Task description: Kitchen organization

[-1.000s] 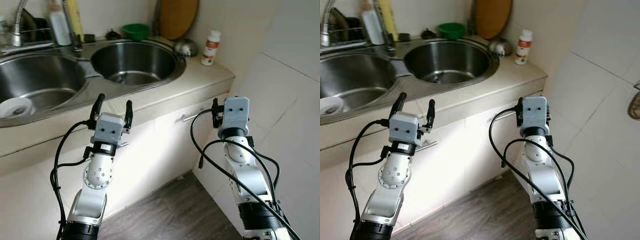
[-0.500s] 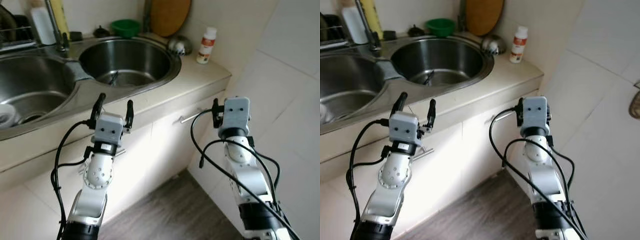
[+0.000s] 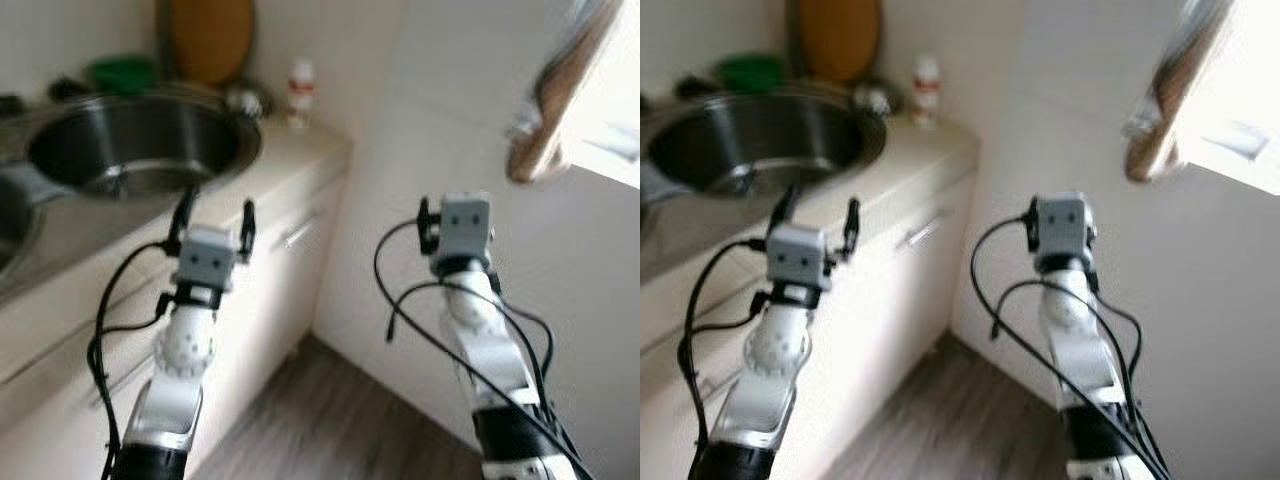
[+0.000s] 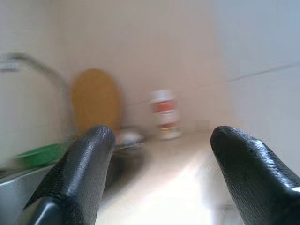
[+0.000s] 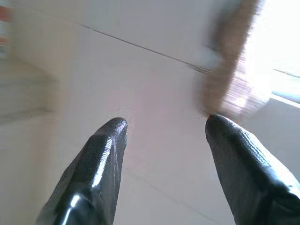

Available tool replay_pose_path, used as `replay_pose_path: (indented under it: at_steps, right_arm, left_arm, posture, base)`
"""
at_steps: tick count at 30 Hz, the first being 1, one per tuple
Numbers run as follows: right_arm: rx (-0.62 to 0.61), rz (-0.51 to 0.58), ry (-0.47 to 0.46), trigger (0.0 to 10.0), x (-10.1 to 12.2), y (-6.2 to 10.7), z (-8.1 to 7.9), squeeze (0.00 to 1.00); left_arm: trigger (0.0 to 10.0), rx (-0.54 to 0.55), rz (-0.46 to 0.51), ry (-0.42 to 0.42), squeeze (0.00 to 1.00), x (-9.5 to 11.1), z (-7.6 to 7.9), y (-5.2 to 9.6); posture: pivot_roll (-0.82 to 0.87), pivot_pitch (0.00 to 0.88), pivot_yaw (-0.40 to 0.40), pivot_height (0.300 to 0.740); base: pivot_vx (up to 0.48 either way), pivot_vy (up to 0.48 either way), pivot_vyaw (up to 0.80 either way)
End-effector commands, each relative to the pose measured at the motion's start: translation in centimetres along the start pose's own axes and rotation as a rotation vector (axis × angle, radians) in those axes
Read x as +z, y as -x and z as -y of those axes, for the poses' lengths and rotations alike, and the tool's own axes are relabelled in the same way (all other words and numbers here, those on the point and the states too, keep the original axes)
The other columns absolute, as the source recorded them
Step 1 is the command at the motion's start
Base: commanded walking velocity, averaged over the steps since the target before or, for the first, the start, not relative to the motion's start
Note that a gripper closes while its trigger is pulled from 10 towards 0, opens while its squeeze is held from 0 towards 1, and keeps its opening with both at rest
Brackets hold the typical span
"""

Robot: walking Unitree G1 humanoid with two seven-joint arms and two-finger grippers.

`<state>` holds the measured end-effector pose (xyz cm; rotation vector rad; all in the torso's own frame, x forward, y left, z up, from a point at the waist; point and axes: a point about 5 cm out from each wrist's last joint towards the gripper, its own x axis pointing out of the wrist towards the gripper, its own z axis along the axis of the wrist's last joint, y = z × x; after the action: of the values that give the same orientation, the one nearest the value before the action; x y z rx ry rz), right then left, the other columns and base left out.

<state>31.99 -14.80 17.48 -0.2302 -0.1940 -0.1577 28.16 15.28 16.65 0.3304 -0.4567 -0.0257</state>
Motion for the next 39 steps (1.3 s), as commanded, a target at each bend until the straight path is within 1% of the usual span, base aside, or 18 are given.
replay_pose_path:
  at_steps: [1, 3, 5, 6, 8, 11, 12, 15, 20, 21, 25, 31, 37, 39]
  right_arm:
    - [-0.047, 0.019, 0.018, 10.0, 0.3, -0.1, 0.9, 0.0]
    - [-0.066, 0.021, 0.034, 10.0, 0.2, 0.0, 1.4, 0.0]
    - [-0.071, 0.021, 0.036, 10.0, 0.2, 0.1, 1.5, 0.0]
    - [-0.073, 0.011, 0.044, 10.0, -0.1, 0.4, 1.8, 0.0]
    - [-0.073, 0.007, 0.048, 10.0, -0.3, 0.6, 1.9, 0.0]
    - [-0.077, -0.003, 0.065, 10.0, -0.6, 1.4, 2.2, 0.0]
    - [-0.088, -0.017, 0.07, 10.0, -0.9, 1.8, 2.4, 0.0]
    - [-0.113, -0.038, 0.072, 10.0, -1.4, 2.2, 2.7, 0.0]
    - [-0.128, -0.04, 0.068, 10.0, -1.3, 2.4, 2.7, 0.0]
    - [-0.131, -0.039, 0.068, 10.0, -1.3, 2.4, 2.7, 0.0]
    - [-0.146, -0.046, 0.063, 10.0, -1.4, 2.6, 2.6, 0.0]
    - [-0.156, -0.045, 0.069, 10.0, -1.3, 2.8, 2.7, 0.0]
    - [-0.158, -0.032, 0.118, 10.0, -1.1, 2.9, 3.2, 0.0]
    - [-0.149, -0.014, 0.152, 10.0, -1.0, 2.8, 3.0, 0.0]
  left_arm:
    - [10.0, -0.024, 0.011, 0.007, 0.0, 0.2, 0.7, 0.0]
    - [10.0, -0.029, 0.009, 0.006, 0.0, 0.2, 0.7, 0.0]
    - [10.0, -0.031, 0.008, 0.006, 0.0, 0.2, 0.7, 0.0]
    - [10.0, -0.039, 0.004, 0.007, 0.0, 0.0, 0.8, 0.1]
    - [10.0, -0.042, 0.001, 0.008, 0.0, 0.0, 0.8, 0.2]
    - [10.0, -0.058, -0.006, 0.015, 0.0, -0.2, 1.2, 0.2]
    - [10.0, -0.072, -0.008, 0.02, 0.0, -0.2, 1.4, 0.2]
    - [10.0, -0.097, -0.009, 0.02, 0.0, -0.4, 1.7, 0.0]
    - [10.0, -0.121, -0.012, 0.022, 0.0, -0.5, 1.9, -0.4]
    - [10.0, -0.125, -0.012, 0.022, 0.0, -0.5, 1.9, -0.4]
    - [10.0, -0.147, -0.008, 0.028, 0.0, -0.5, 2.2, -0.7]
    - [10.0, -0.163, -0.013, 0.039, 0.0, -0.7, 2.6, -0.7]
    - [10.0, -0.169, -0.021, 0.044, 0.0, -0.8, 2.8, -0.5]
    - [10.0, -0.167, -0.023, 0.044, 0.0, -0.9, 2.8, -0.5]
  posture:
    - [0.11, 0.0, -0.084, 0.74]
    - [0.1, 0.0, -0.081, 0.74]
    - [0.1, 0.0, -0.081, 0.74]
    - [0.09, 0.0, -0.073, 0.74]
    - [0.09, 0.0, -0.069, 0.74]
    - [0.07, 0.0, -0.058, 0.74]
    - [0.07, 0.0, -0.047, 0.74]
    - [0.06, 0.0, -0.024, 0.74]
    - [0.05, 0.0, -0.014, 0.74]
    - [0.04, 0.0, 0.001, 0.74]
    - [0.04, 0.0, 0.016, 0.74]
    - [0.02, 0.0, 0.016, 0.74]
    - [0.02, 0.0, 0.006, 0.74]
    - [0.02, 0.0, 0.002, 0.74]
  base:
    - [0.0, 0.0, -0.8]
    - [0.0, 0.0, -0.8]
    - [0.0, 0.0, -0.8]
    - [0.0, 0.0, -0.8]
    - [0.0, 0.0, -0.8]
    - [0.0, 0.0, -0.8]
    - [0.0, 0.0, -0.8]
    - [0.0, 0.0, -0.8]
    - [0.0, 0.0, -0.8]
    - [0.0, 0.0, -0.8]
    - [0.0, 0.0, -0.8]
    - [0.0, 0.0, -0.8]
    - [0.0, 0.0, -0.8]
    - [0.0, 0.0, 0.0]
